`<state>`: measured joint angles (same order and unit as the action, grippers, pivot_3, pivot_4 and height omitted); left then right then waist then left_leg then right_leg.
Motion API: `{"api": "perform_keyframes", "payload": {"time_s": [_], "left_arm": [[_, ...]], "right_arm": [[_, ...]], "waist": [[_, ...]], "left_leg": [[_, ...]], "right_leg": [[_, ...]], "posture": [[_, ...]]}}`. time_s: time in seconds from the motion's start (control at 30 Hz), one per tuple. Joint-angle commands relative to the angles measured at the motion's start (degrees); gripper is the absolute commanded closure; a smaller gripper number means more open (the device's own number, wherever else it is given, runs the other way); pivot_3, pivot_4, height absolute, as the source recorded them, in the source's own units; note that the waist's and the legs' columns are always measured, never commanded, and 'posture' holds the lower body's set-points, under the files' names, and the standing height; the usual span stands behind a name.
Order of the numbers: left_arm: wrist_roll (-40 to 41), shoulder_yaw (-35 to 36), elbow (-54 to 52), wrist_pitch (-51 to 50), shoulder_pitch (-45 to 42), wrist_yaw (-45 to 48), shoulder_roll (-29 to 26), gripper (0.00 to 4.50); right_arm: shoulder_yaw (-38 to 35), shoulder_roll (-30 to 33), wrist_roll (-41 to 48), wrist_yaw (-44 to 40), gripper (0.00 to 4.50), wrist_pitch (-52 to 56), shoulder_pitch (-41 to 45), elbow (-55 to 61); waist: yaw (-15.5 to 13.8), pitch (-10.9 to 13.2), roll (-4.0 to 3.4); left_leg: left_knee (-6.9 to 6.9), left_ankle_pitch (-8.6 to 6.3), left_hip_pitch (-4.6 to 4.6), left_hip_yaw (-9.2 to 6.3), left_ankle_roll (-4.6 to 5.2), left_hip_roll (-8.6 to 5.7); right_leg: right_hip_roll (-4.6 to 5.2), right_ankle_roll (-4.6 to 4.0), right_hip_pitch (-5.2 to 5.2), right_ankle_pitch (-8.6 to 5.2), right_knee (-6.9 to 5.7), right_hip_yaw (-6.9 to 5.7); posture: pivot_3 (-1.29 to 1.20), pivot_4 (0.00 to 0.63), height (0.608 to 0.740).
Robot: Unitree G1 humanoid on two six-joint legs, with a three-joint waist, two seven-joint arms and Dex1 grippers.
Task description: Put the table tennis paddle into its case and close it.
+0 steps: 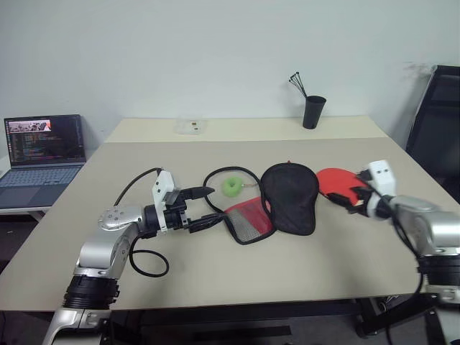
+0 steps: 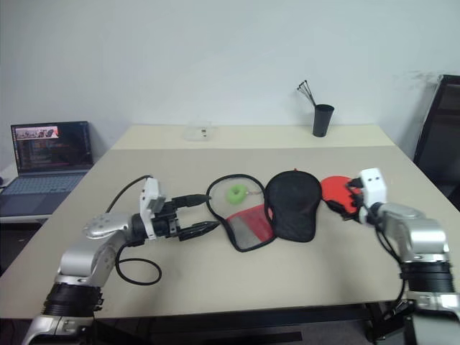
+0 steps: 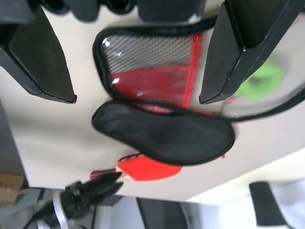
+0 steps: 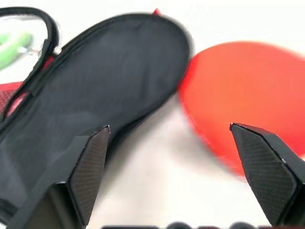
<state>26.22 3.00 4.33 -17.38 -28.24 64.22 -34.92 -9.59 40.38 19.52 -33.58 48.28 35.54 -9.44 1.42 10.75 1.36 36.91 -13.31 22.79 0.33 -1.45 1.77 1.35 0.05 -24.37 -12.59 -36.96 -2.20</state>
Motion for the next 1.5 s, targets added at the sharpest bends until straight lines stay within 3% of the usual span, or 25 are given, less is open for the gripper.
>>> {"api": "perform_keyframes", "payload": {"time_s": [0.03,0.17,0.37,0.63,1.33,1.43,1.5], "left_arm": [[0.3,-0.5,-1.3,0.0,-2.4,-0.2,0.7,0.0],[-0.8,-1.5,1.0,0.6,-4.6,-0.1,1.9,0.0],[-1.5,-3.4,3.0,1.4,-7.2,0.9,4.0,0.0],[-2.2,-4.4,5.4,2.6,-9.6,1.9,5.5,0.0],[-2.3,-3.6,6.7,3.6,-10.5,3.9,3.9,0.0],[-2.4,-3.5,6.8,3.6,-10.7,3.9,3.8,0.0],[-2.4,-3.5,6.9,3.6,-10.8,4.0,3.7,0.0]], "right_arm": [[-0.3,5.5,-1.3,-6.8,0.04,-5.9,0.4,-5.5],[2.9,9.7,-6.3,-11.5,0.04,-15.2,2.2,-19.3],[6.0,11.1,-12.7,-14.0,0.04,-26.3,10.7,-41.2],[7.8,9.6,-18.8,-10.6,0.04,-33.0,19.3,-58.3],[6.7,7.0,-21.5,-9.8,0.04,-32.8,22.7,-65.5],[7.0,6.8,-22.2,-9.3,0.61,-33.9,22.2,-65.4],[7.1,6.7,-22.7,-10.1,1.25,-34.4,21.9,-65.2]], "waist": [[0.0,0.0,0.01],[0.1,0.0,0.03],[0.4,0.0,0.03],[0.3,0.0,0.04],[0.4,0.0,0.03],[0.5,0.0,0.03],[0.5,0.0,0.03]], "left_leg": [[0.01,0.0,0.01,0.01,0.0,0.0],[0.01,0.0,0.0,0.04,0.0,-0.02],[0.0,0.0,-0.08,0.19,0.0,-0.02],[0.0,0.0,-0.05,0.18,0.0,-0.02],[0.01,0.01,-0.09,0.22,-0.01,-0.02],[0.01,0.01,-0.11,0.23,0.0,-0.01],[0.01,0.01,-0.13,0.24,0.0,-0.01]], "right_leg": [[0.0,0.0,0.0,0.0,0.0,0.0],[0.0,0.0,0.0,0.0,0.01,0.03],[-0.02,0.0,-0.01,0.0,-0.03,0.12],[-0.02,0.0,0.0,0.01,0.0,0.17],[-0.02,0.0,0.0,0.01,-0.05,0.23],[-0.03,0.0,0.0,0.01,-0.07,0.24],[-0.04,0.0,0.0,0.01,-0.09,0.25]], "posture": [[0.0,0.15,0.74],[0.0,0.15,0.74],[0.0,0.15,0.74],[0.0,0.15,0.74],[0.0,0.15,0.74],[0.0,0.15,0.74],[0.0,0.15,0.74]]}}
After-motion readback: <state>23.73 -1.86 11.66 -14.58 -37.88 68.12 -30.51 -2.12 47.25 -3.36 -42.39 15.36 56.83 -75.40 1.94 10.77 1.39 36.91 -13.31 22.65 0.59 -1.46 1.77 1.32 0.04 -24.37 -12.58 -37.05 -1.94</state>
